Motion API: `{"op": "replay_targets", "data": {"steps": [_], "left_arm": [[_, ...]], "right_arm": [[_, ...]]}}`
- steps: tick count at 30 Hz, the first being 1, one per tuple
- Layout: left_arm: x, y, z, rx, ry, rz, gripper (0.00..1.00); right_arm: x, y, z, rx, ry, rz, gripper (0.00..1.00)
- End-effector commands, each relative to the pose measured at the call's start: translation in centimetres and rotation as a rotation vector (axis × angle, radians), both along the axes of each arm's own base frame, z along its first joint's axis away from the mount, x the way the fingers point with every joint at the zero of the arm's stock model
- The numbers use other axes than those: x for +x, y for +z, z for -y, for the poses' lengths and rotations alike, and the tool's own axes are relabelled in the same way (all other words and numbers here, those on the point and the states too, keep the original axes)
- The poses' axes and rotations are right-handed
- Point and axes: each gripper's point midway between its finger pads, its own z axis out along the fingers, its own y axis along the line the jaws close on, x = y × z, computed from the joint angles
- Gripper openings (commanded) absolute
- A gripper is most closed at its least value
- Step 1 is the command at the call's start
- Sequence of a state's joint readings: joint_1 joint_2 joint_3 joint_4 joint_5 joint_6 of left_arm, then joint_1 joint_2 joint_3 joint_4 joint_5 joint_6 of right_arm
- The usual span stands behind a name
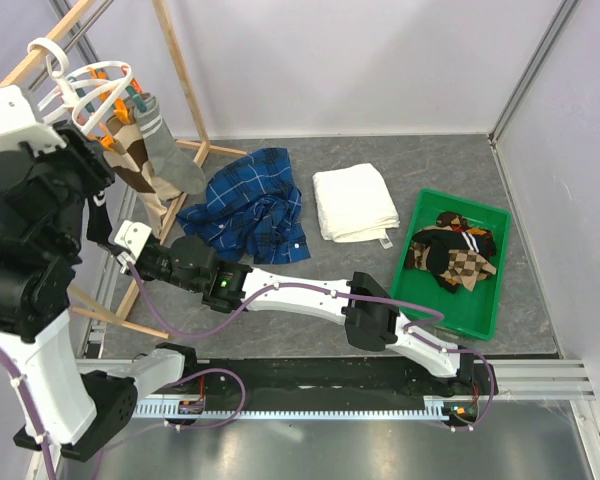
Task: Remove the socks clipped to the hanger
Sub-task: Remove the sock from the hanger.
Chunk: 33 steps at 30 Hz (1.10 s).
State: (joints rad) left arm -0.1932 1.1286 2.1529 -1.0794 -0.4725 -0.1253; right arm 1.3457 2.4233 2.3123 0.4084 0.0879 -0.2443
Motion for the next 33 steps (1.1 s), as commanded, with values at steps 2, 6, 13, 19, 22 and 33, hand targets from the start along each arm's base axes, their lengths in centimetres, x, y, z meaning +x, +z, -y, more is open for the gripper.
{"op": "replay_targets", "data": {"steps": [2,6,13,19,22,33], "left_arm": [[-2.6,1.1,-1.8,0.034,0.071,0.036,0.55],[-1.8,-0.3,-2.6,0.072,0.124,-0.023,0.56],[-0.2,-1.7,-2.5,0.092,0.134,-0.081,0.57],[1.0,-2.0,-2.6,0.117,0.156,-0.109,0.57],[1.1,-2.4,-3.4,0.138,0.206,-0.134,0.57],[0.8,-2.2,-4.3,0.16,0.267,-0.141,0.57]], "right_arm": [[-0.6,0.7,-0.4,0.021,0.005,0.019,0.0],[-0.9,0.9,-0.4,0.024,0.01,0.022,0.0],[-1.5,1.1,-0.4,0.005,0.003,0.06,0.0],[-2.1,1.6,-0.3,0.003,0.005,0.077,0.0],[-2.5,1.8,-0.3,0.003,0.009,0.083,0.0],[-2.6,1.7,-0.1,-0.001,0.008,0.091,0.0]]}}
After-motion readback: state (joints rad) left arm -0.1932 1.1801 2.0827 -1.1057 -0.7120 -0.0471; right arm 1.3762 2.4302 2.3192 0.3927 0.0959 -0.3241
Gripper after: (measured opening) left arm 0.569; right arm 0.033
